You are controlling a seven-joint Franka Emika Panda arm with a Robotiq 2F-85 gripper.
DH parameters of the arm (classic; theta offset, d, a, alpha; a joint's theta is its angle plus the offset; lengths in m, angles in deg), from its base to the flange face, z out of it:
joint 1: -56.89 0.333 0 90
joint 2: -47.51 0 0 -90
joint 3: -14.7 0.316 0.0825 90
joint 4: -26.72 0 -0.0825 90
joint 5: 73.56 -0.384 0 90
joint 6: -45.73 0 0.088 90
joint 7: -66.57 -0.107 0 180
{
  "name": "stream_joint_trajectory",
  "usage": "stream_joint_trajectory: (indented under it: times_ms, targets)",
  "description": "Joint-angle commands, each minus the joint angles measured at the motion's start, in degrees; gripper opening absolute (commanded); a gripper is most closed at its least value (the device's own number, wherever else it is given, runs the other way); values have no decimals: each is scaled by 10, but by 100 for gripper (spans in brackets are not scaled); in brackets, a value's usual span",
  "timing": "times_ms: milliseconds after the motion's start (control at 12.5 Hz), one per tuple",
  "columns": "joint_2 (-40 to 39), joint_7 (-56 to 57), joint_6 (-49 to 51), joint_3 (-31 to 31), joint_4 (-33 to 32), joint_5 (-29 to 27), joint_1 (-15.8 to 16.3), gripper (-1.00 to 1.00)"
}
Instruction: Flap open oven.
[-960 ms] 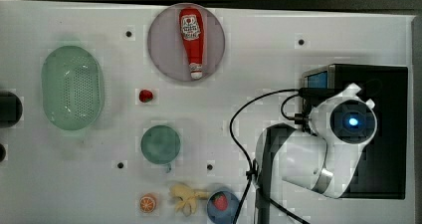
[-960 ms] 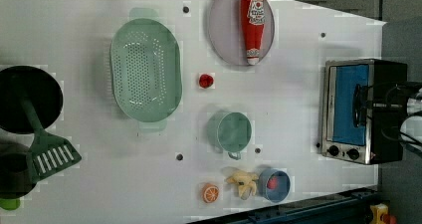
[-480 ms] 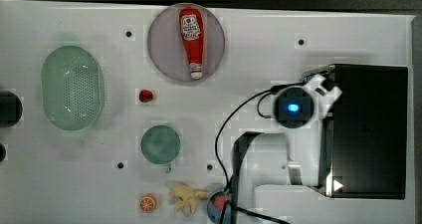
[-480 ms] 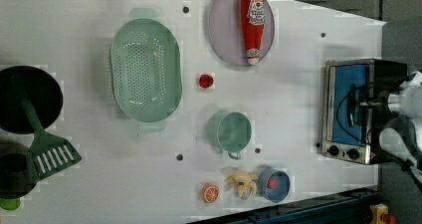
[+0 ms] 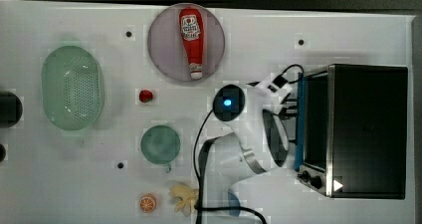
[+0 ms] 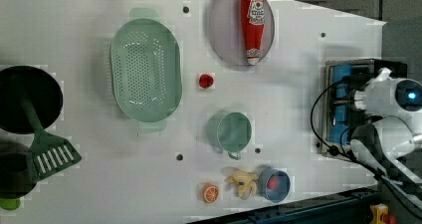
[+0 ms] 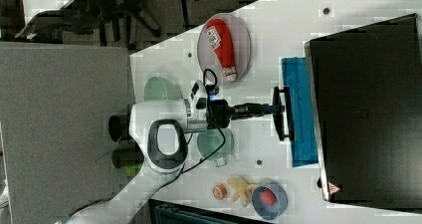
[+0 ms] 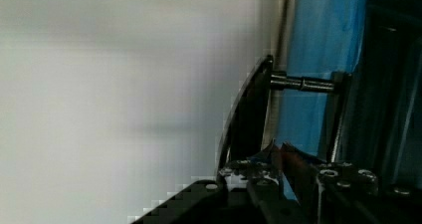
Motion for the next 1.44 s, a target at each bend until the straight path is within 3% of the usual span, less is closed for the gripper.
stream_joint_trajectory:
  times_ms: [80, 240, 560, 1120, 1280, 1440]
  targets:
    - [-43, -75, 2, 12, -8, -9, 17, -65]
    - [-69, -103, 2, 17, -1, -6, 26, -65]
    - [-134, -211, -1, 21, 20, 52, 52, -65]
    - [-174, -228, -7, 24, 50, 53, 74, -65]
    - [-156, -232, -19, 32, 57, 15, 74, -65]
    - [-117, -233, -22, 34, 58, -81, 74, -65]
